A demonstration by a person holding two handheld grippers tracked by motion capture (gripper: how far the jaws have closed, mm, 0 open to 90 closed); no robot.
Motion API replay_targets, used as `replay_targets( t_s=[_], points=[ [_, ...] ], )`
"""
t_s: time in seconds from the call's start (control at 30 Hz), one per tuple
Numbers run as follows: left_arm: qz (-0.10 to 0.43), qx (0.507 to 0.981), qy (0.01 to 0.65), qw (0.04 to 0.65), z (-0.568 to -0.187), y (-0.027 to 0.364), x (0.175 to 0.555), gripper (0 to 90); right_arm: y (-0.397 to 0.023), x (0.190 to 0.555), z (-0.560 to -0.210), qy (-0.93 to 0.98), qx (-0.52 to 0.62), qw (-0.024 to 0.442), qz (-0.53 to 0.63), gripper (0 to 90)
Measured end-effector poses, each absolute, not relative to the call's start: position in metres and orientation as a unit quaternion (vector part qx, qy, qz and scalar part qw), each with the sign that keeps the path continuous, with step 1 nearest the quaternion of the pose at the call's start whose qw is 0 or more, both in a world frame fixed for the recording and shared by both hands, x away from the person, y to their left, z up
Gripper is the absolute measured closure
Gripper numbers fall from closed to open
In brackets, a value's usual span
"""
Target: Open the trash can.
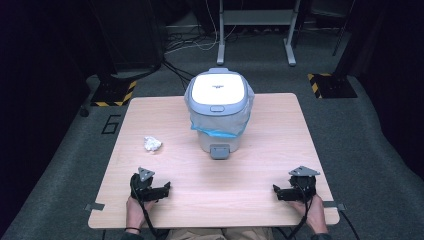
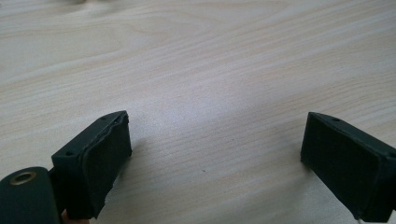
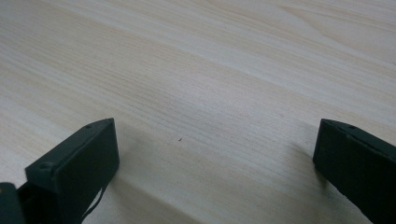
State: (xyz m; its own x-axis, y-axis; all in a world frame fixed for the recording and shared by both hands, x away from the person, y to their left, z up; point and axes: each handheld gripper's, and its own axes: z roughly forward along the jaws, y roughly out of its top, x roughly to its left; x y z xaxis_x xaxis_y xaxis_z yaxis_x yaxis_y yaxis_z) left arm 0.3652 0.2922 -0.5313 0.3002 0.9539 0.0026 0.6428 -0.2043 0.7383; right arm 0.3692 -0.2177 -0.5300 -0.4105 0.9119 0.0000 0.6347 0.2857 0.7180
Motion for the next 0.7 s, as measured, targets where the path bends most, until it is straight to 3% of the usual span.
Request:
replay_targets(
  t_s=[0.7],
  points=[
    [0.234, 0.745, 0.536, 0.321, -0.531, 0.292, 0.366, 7.4, -0.215, 0.372, -0.519, 0.769, 0.503, 0.218, 0.329, 0.5]
  ],
)
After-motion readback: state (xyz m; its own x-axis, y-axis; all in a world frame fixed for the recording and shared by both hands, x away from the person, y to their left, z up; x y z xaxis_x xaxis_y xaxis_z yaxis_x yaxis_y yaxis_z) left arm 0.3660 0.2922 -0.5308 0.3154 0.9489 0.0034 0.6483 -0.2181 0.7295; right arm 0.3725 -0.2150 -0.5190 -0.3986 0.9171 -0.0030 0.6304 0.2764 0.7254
